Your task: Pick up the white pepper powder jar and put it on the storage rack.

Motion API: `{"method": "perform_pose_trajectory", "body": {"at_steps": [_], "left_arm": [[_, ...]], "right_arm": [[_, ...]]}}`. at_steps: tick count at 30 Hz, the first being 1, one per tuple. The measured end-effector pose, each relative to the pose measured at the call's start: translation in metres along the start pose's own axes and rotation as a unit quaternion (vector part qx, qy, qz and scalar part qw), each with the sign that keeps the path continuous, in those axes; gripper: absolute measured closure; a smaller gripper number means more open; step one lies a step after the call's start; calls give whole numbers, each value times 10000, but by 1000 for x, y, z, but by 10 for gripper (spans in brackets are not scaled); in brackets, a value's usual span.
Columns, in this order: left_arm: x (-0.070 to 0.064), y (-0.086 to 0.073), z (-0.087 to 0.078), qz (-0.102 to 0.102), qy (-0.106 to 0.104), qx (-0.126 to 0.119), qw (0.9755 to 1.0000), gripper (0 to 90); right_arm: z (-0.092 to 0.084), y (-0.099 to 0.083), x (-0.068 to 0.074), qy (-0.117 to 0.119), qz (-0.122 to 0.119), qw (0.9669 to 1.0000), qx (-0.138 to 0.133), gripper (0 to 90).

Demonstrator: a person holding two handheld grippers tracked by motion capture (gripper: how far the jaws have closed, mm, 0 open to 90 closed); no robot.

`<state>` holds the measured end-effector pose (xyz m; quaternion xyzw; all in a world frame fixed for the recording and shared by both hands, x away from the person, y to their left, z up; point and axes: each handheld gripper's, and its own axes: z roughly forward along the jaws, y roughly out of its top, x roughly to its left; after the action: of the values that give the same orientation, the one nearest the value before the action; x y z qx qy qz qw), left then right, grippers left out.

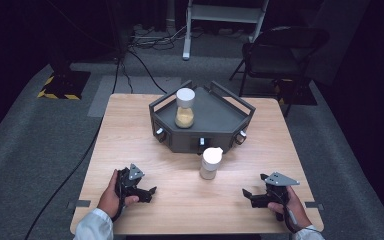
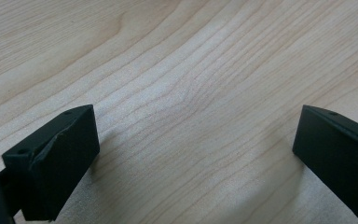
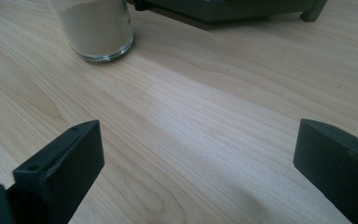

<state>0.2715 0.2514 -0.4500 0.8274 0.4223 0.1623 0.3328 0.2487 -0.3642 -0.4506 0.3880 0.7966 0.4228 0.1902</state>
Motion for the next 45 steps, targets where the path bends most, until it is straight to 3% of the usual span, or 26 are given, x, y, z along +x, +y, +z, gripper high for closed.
{"method": "perform_pose_trajectory", "body": {"at_steps": [6,26,45], "left_arm": [[0,0,0,1,0,1,10000,0],[0,0,0,5,-7,3,10000,0],[1,0,0,11,-15,2,10000,0]], "right_arm": [[4,-1,6,13,-29,9998,-171,16],[18,11,19,65,-223,9994,-255,17],[37,24,24,314,-251,9985,-380,18]]}}
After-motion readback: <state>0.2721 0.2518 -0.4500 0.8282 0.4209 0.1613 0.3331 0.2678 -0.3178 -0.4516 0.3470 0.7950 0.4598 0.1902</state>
